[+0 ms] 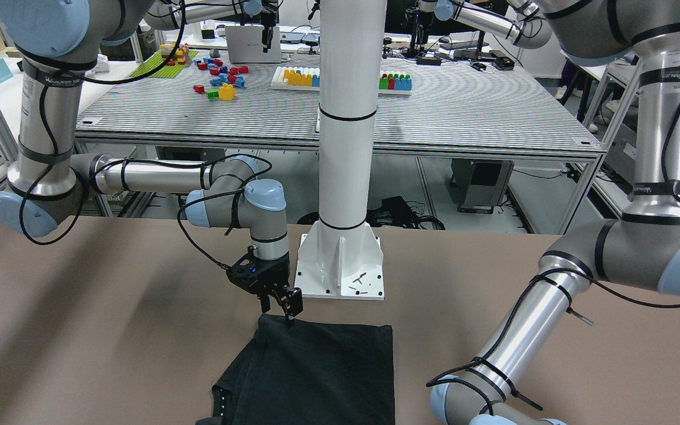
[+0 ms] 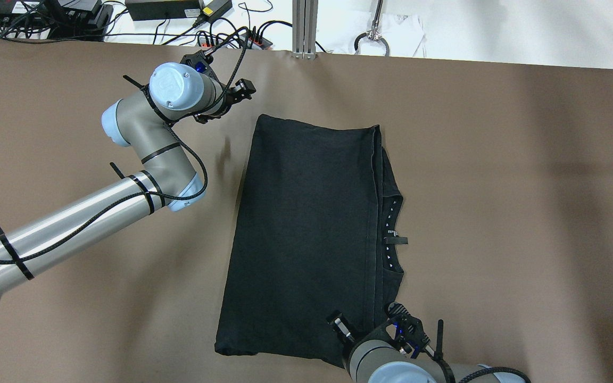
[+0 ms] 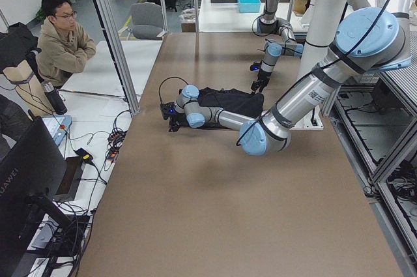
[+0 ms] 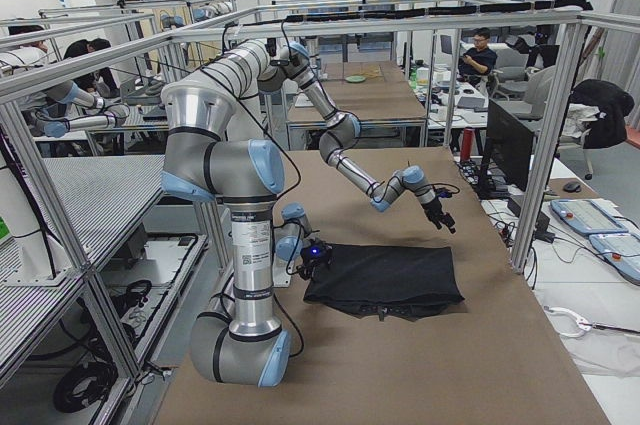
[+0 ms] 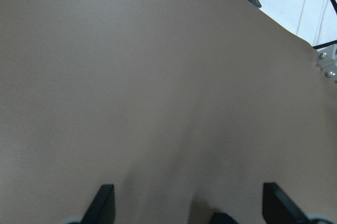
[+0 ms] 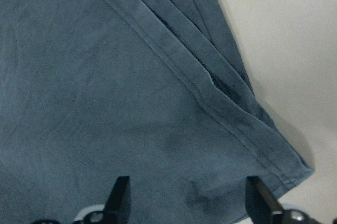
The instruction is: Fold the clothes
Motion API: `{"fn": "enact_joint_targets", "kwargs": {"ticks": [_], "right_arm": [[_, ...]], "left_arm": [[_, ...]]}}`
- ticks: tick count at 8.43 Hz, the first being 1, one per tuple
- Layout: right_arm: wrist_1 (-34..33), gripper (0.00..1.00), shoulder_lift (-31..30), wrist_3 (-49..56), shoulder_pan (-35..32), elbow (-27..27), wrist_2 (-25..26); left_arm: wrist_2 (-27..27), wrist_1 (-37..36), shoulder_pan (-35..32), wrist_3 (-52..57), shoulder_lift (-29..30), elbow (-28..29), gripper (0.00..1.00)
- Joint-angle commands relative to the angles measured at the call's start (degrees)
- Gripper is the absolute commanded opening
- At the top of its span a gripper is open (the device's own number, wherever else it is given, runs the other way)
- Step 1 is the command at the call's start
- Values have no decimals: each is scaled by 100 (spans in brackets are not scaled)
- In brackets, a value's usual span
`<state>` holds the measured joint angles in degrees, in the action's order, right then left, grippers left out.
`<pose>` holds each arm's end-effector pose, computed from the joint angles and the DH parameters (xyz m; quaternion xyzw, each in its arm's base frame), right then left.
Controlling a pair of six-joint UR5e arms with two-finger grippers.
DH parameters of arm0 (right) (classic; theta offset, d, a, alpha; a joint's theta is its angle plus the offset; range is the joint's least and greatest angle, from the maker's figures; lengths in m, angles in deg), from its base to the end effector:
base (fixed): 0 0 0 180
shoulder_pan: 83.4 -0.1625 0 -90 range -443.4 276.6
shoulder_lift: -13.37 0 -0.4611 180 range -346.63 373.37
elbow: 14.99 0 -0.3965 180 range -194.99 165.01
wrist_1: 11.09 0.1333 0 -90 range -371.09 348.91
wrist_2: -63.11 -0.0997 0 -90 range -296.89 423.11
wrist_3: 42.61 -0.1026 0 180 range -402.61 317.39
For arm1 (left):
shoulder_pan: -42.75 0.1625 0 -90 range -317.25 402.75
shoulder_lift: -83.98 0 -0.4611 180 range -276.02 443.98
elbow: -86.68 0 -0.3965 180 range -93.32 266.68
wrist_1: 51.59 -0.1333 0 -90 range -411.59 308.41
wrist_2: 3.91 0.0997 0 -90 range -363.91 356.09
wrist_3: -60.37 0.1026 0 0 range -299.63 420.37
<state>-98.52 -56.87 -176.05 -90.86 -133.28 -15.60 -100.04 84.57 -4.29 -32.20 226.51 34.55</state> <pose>-0.5373 -0.2251 0.2883 -0.0468 -0.4321 0.4246 0.7943 0.5151 -0.7327 0.3054 0.1486 0.4853 -0.3367 0.7931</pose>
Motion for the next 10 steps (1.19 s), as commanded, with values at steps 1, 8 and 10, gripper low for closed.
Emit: {"fn": "enact_joint_targets", "kwargs": {"ticks": [1,8,10], "right_arm": [[515,69,-50,-779,60,342,225],[367,67,-191,-753,78,553,208],[358,67,-200,-744,69,553,199]], "left_arm": [[147,-11,10,-6,3,-8,100],[244,-29,89,-7,-6,-105,100],[244,-29,107,-7,3,-105,100]]}}
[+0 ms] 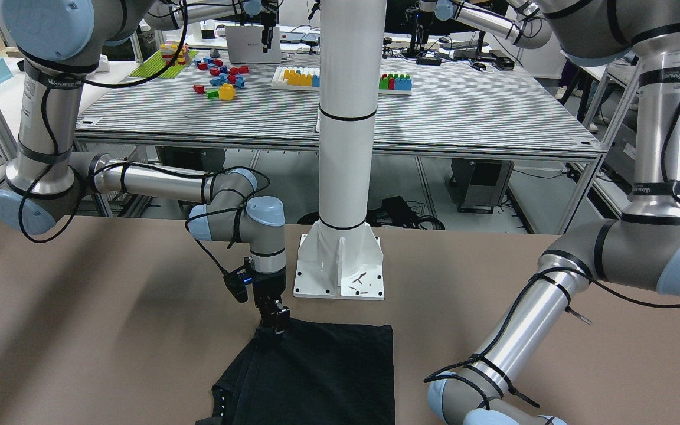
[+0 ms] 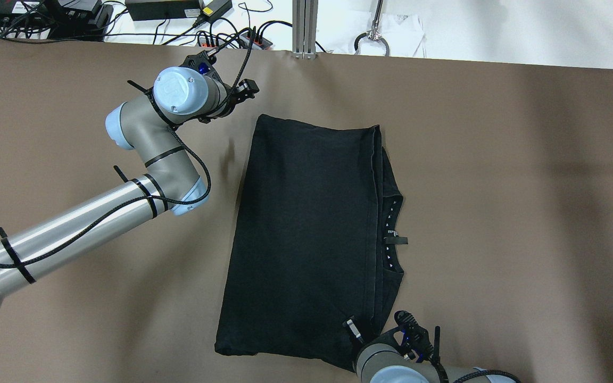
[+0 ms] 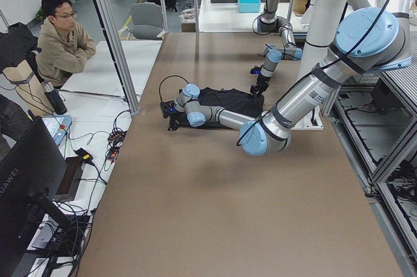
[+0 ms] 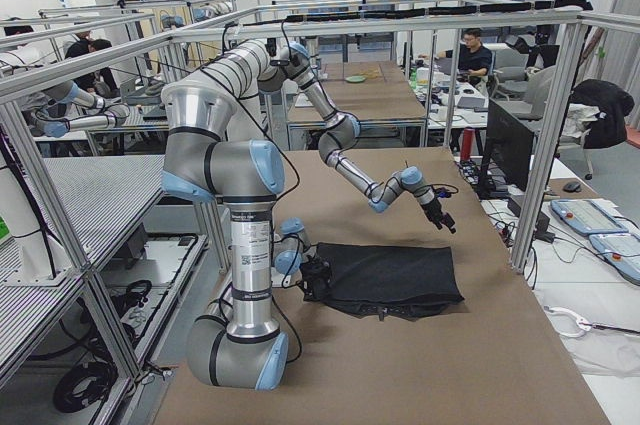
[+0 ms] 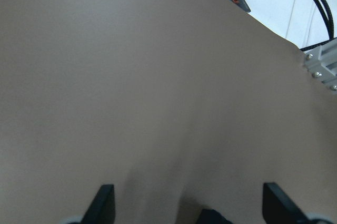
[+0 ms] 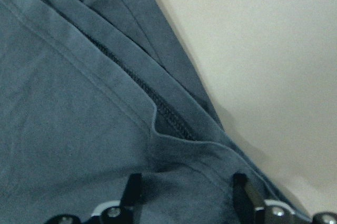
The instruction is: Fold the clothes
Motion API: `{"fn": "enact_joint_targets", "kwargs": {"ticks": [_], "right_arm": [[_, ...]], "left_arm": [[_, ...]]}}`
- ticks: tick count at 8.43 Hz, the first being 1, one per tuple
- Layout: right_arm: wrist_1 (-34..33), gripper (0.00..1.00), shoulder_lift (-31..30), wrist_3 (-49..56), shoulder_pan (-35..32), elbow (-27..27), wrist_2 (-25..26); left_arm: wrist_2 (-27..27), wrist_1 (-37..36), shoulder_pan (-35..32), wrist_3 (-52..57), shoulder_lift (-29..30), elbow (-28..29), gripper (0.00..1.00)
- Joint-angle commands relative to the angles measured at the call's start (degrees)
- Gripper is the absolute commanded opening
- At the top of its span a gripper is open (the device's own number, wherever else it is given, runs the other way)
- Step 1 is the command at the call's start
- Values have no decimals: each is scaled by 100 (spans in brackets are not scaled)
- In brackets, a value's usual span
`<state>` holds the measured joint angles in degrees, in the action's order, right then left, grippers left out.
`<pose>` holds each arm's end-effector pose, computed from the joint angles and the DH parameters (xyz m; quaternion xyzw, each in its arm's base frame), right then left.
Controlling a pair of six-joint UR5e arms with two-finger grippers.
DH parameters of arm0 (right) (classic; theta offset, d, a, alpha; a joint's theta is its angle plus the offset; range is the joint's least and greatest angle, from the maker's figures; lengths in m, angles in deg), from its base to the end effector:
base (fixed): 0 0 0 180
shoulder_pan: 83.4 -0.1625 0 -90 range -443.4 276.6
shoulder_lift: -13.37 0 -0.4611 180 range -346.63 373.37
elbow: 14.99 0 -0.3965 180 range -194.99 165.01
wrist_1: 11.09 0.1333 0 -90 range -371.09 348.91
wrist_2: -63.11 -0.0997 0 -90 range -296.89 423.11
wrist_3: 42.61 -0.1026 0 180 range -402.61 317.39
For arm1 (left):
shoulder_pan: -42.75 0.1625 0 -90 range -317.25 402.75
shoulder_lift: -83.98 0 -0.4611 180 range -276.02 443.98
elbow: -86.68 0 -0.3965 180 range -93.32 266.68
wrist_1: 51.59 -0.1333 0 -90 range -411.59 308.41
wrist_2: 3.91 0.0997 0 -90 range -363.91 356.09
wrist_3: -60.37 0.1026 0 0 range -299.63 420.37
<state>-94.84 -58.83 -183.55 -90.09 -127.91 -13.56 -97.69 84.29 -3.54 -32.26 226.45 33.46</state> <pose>-0.5602 -0.2237 0.3381 -0.0505 -0.4068 0.4796 0.7759 0.5200 -0.7271 0.2972 0.1639 0.4854 -0.3402 0.7886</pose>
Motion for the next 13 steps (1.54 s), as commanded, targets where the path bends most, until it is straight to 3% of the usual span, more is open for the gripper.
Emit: {"fn": "enact_joint_targets", "kwargs": {"ticks": [1,2,6,11,13], "right_arm": [[-27,67,-5,14,-8,16,-15],[-27,65,-5,23,-8,16,-15],[-27,0,-5,23,-8,25,12],[-54,0,-4,146,-78,-177,-32],[-19,0,-275,329,-87,-676,-50]], "left_arm": [[18,-1,50,0,9,5,100],[18,-9,59,0,26,5,100],[123,-27,67,-17,53,5,100],[123,-27,50,-122,-8,-170,100],[89,-36,111,-630,-655,-1175,100]]}}
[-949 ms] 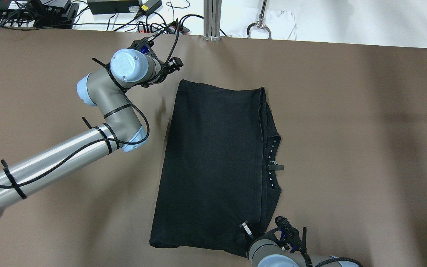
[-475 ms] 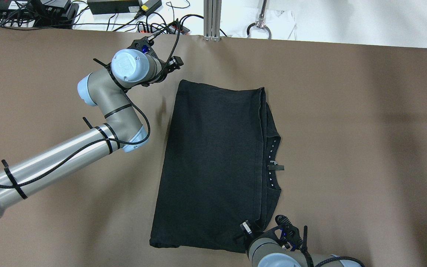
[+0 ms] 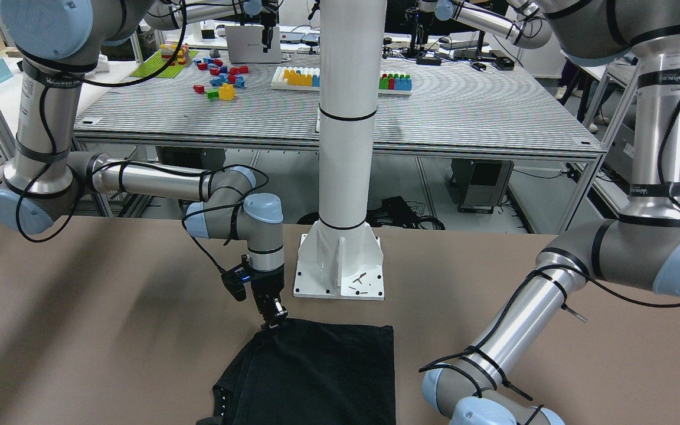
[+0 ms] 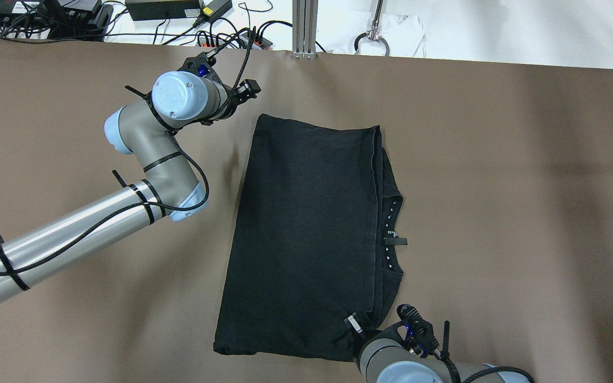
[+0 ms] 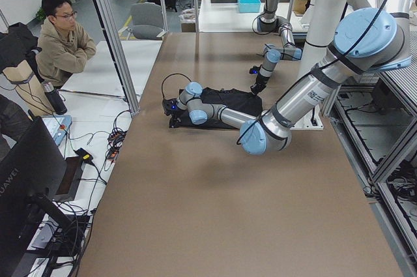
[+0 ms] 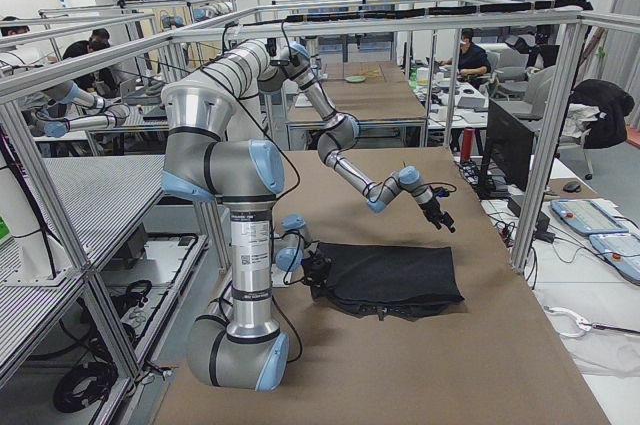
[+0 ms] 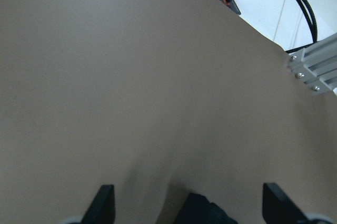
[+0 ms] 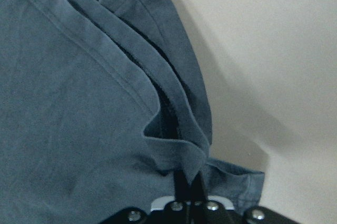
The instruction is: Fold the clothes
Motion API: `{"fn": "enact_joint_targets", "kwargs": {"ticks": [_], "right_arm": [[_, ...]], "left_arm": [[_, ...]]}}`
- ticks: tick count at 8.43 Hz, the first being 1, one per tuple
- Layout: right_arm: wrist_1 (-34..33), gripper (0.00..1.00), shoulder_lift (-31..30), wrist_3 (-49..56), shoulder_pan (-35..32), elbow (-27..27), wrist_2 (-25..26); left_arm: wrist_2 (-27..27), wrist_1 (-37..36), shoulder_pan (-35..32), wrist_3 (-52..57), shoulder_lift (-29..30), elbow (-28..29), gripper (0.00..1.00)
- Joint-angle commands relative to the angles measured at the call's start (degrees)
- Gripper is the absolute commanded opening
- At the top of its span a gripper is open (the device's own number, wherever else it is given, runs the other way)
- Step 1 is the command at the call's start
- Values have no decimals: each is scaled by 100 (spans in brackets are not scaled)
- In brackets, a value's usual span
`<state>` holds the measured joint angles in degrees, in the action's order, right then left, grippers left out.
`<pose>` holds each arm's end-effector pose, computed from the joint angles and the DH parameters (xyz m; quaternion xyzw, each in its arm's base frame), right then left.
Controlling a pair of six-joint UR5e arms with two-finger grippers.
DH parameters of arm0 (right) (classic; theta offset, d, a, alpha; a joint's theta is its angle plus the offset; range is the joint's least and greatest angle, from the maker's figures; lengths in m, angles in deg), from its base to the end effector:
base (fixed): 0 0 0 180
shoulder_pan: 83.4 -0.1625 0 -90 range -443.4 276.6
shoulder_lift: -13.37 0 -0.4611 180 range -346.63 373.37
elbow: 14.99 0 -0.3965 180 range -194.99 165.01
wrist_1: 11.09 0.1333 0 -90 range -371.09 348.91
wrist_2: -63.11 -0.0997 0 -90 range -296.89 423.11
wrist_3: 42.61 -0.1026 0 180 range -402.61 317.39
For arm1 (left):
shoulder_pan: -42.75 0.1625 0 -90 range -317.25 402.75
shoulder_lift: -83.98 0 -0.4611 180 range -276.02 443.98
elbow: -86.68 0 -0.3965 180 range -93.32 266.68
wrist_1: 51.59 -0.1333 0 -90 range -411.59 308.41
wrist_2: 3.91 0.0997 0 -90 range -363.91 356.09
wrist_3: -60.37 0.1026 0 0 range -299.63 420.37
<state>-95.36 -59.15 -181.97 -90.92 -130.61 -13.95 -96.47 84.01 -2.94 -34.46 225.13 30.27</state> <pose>-0.5436 -0.2294 0.3222 -0.0508 -0.4203 0.4718 0.7734 0.5181 -0.7150 0.2894 0.1649 0.4973 -0.3529 0.7753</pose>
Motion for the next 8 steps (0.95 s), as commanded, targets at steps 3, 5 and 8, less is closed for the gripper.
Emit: {"fn": "enact_joint_targets", "kwargs": {"ticks": [3,5,8], "right_arm": [[42,0,-368,199,-4,-496,-2],[42,0,-377,199,-4,-505,-10],[51,0,-464,199,-4,-487,-10]], "left_arm": [[27,-1698,953,-1192,-2069,-4156,100],[745,-2099,1875,-1545,-2861,-5411,100],[1625,-2100,3132,-2159,-3180,-5486,86]]}}
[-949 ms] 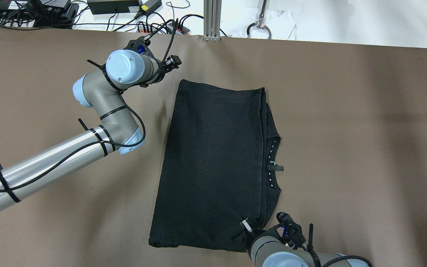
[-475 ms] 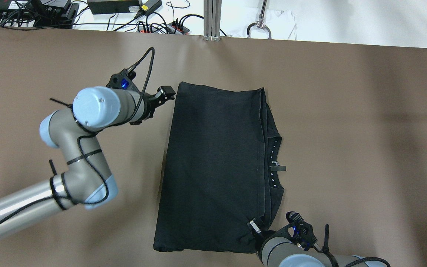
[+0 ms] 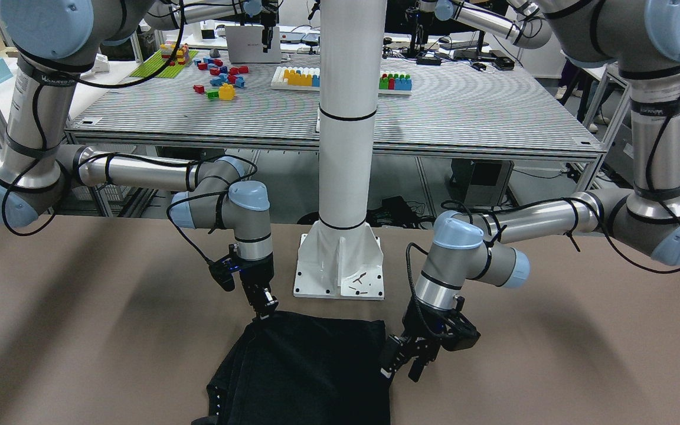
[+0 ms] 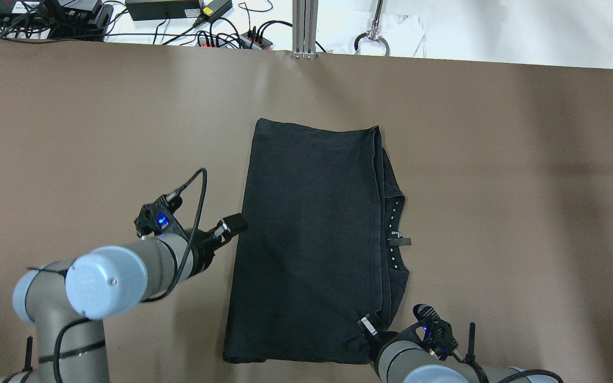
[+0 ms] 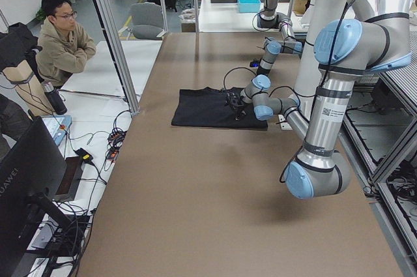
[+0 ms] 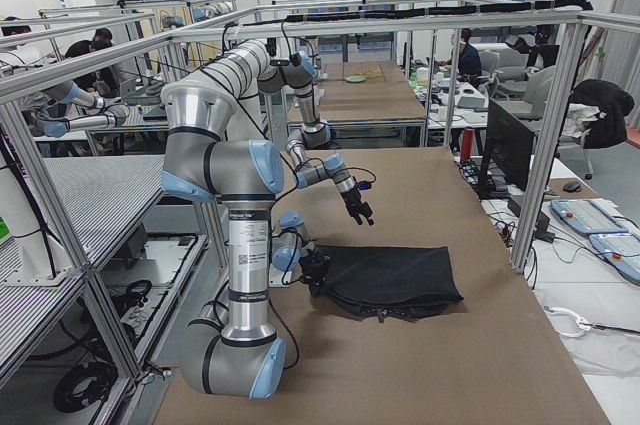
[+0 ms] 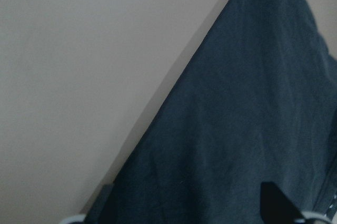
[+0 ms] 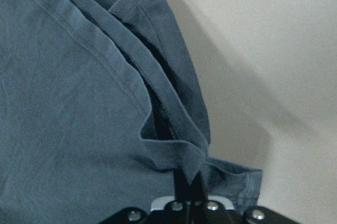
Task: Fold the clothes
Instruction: 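Move the left gripper down to the shirt's near corner beside the right gripper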
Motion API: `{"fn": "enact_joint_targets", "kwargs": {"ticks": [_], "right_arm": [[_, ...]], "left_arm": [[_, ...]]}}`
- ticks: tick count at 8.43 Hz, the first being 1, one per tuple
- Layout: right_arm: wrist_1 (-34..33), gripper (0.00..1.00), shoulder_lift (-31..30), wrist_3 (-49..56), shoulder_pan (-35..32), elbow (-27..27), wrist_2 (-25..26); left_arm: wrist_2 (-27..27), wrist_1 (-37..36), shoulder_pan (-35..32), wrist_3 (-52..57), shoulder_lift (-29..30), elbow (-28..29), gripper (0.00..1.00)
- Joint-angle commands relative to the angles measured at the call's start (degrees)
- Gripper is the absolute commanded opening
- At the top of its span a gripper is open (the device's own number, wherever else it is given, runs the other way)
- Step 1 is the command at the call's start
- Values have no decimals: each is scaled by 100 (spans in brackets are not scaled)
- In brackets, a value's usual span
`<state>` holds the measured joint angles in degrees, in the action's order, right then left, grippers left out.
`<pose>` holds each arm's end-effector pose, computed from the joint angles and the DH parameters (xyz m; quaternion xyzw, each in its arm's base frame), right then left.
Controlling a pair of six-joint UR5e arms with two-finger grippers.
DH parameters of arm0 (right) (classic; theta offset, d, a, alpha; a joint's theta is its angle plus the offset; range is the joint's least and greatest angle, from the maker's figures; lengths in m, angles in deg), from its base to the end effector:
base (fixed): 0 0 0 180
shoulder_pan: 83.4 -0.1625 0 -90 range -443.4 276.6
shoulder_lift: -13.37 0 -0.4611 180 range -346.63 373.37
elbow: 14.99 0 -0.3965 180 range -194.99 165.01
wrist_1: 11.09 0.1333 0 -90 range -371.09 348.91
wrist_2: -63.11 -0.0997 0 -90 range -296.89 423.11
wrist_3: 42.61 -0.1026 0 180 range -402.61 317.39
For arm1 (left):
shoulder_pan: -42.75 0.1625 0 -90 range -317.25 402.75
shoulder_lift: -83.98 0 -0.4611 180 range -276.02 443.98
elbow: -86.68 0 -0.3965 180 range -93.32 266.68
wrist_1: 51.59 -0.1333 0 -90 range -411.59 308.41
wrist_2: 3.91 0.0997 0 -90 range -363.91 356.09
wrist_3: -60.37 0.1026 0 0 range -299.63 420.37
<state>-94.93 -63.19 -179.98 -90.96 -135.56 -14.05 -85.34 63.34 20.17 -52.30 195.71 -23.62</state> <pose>-0.5079 -0.2249 0.3230 -0.0482 -0.4306 0.4571 0.7767 0.4947 -0.3667 0.2733 0.0619 0.5502 -0.3580 0.7519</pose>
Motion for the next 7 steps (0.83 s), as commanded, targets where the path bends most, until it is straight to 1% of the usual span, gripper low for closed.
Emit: {"fn": "enact_joint_targets", "kwargs": {"ticks": [1,2,3,5,7], "right_arm": [[8,0,-61,0,0,16,0],[8,0,-61,0,0,-2,0],[8,0,-61,-9,0,-2,0],[8,0,-52,-9,0,-10,0],[8,0,-35,-9,-9,-10,0]], "left_arm": [[767,-33,1183,-473,-282,-97,76],[796,-33,1369,-631,-292,-54,70],[874,-33,1510,-781,-300,-27,62],[901,-33,1712,-791,-423,17,58],[902,-33,1766,-817,-423,35,58]]}}
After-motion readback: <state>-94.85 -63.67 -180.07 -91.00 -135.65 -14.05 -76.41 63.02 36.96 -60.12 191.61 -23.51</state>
